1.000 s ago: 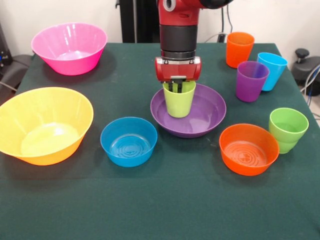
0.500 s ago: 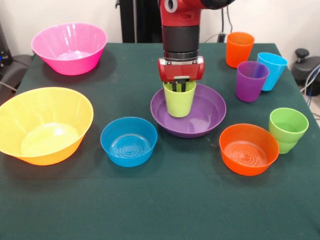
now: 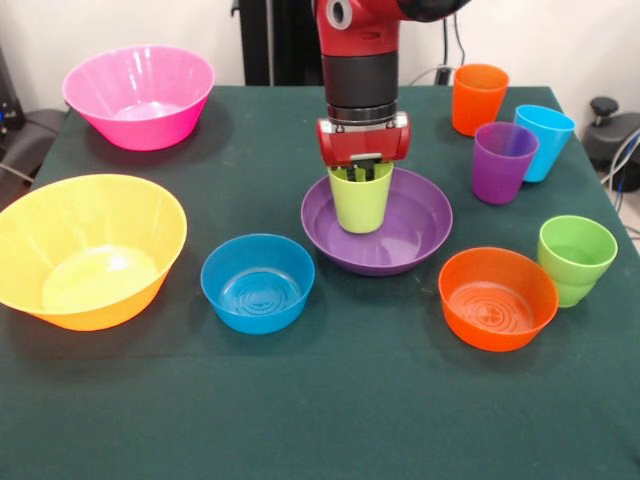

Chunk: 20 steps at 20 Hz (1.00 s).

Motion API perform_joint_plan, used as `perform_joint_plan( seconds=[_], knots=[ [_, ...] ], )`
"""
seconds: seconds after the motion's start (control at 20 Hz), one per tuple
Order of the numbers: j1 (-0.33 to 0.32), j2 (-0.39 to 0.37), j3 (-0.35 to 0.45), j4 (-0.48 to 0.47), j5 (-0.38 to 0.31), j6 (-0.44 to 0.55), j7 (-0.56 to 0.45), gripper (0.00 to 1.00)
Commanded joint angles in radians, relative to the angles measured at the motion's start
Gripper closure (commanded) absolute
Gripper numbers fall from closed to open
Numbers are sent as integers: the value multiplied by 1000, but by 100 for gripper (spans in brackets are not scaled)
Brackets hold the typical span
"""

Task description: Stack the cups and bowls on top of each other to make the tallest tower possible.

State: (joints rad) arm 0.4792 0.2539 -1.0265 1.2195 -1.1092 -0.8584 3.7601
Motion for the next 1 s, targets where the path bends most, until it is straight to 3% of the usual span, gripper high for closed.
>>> perform_joint_plan(
  seconds=[0.05,0.35,1.0],
  knots=[
    [-27,11,243,-126,-18,-69,-81,100],
    [-35,-4,260,-118,-2,-49,-103,100],
    [-73,-66,315,-77,101,4,-207,100]
  ],
)
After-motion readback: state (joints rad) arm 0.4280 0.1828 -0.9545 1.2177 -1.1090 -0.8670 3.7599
